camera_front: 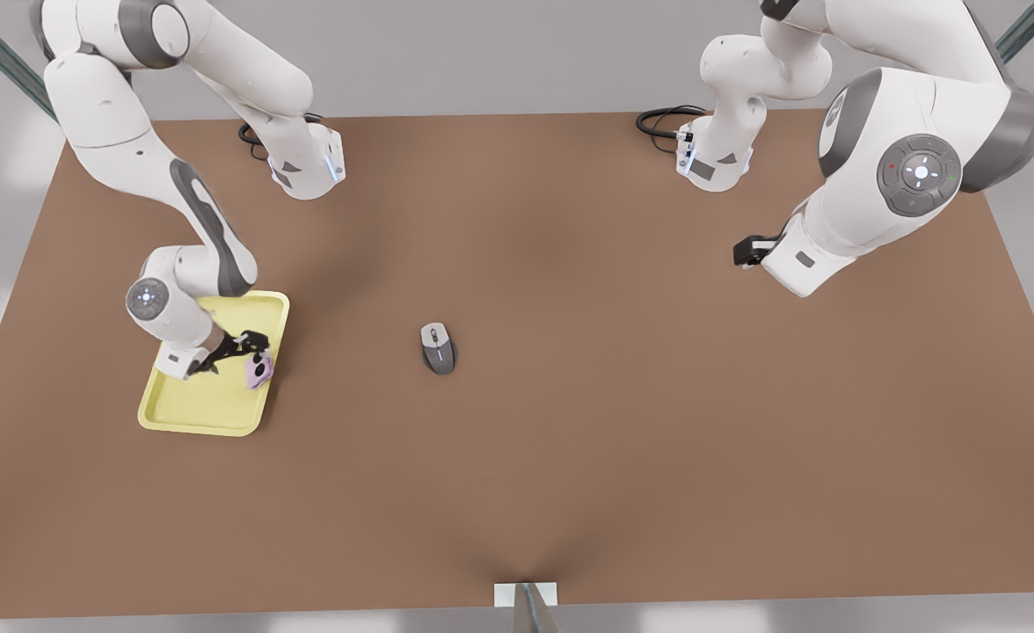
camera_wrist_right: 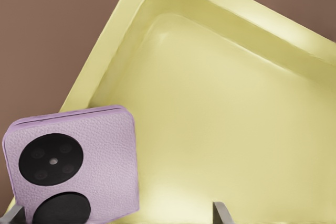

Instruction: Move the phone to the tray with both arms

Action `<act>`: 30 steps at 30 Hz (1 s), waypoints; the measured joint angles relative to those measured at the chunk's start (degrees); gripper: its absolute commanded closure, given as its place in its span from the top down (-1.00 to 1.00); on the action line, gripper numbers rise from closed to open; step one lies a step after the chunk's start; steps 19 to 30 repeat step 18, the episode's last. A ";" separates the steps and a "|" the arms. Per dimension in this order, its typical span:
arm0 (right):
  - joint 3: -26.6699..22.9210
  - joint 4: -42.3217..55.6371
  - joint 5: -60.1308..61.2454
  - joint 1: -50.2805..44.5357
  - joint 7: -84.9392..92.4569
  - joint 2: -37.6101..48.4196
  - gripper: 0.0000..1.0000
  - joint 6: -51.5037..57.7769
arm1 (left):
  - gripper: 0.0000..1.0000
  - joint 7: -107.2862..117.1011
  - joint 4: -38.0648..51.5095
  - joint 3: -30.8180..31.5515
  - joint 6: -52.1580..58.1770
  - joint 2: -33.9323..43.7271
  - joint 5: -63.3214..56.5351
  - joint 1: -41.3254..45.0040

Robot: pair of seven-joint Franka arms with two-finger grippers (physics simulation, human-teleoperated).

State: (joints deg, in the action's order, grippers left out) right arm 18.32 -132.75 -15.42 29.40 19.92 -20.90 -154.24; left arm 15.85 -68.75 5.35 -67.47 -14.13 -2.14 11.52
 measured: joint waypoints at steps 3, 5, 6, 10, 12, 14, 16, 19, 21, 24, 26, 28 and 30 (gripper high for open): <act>4.19 14.41 0.42 0.75 1.78 1.47 1.00 7.10 | 1.00 -0.04 0.00 -0.01 0.01 0.01 -0.36 -0.01; 9.81 25.40 0.77 0.56 1.71 1.77 1.00 15.69 | 1.00 -0.06 0.03 0.00 0.02 0.03 -0.54 0.00; 12.49 29.90 0.89 0.50 1.25 1.79 1.00 20.09 | 1.00 -0.06 0.11 0.03 0.03 0.06 -0.94 -0.01; 18.87 44.30 0.58 -3.55 -3.41 2.84 1.00 37.02 | 1.00 -0.06 0.18 0.07 0.32 0.18 -1.82 0.00; 19.13 44.22 1.66 -4.73 -6.40 6.24 1.00 43.43 | 1.00 -0.07 0.18 0.08 0.52 0.18 -2.03 -0.01; 0.98 44.92 3.66 -21.27 -8.96 9.28 1.00 48.24 | 1.00 -0.08 0.18 0.08 0.70 0.14 -2.14 0.00; -11.07 44.32 6.43 -30.62 -10.76 11.13 1.00 51.75 | 1.00 -0.09 0.18 0.08 0.89 0.04 -2.20 0.00; -17.38 44.88 8.66 -33.82 -12.25 11.32 1.00 54.36 | 1.00 -0.10 0.18 0.08 1.04 -0.03 -2.23 0.00; -17.38 44.88 8.66 -33.82 -12.25 11.32 1.00 54.36 | 1.00 -0.10 0.18 0.08 1.04 -0.03 -2.23 0.00; -17.38 44.88 8.66 -33.82 -12.25 11.32 1.00 54.36 | 1.00 -0.10 0.18 0.08 1.04 -0.03 -2.23 0.00; -17.38 44.88 8.66 -33.82 -12.25 11.32 1.00 54.36 | 1.00 -0.10 0.18 0.08 1.04 -0.03 -2.23 0.00; -17.38 44.88 8.66 -33.82 -12.25 11.32 1.00 54.36 | 1.00 -0.10 0.18 0.08 1.04 -0.03 -2.23 0.00; -17.38 44.88 8.66 -33.82 -12.25 11.32 1.00 54.36 | 1.00 -0.10 0.18 0.08 1.04 -0.03 -2.23 0.00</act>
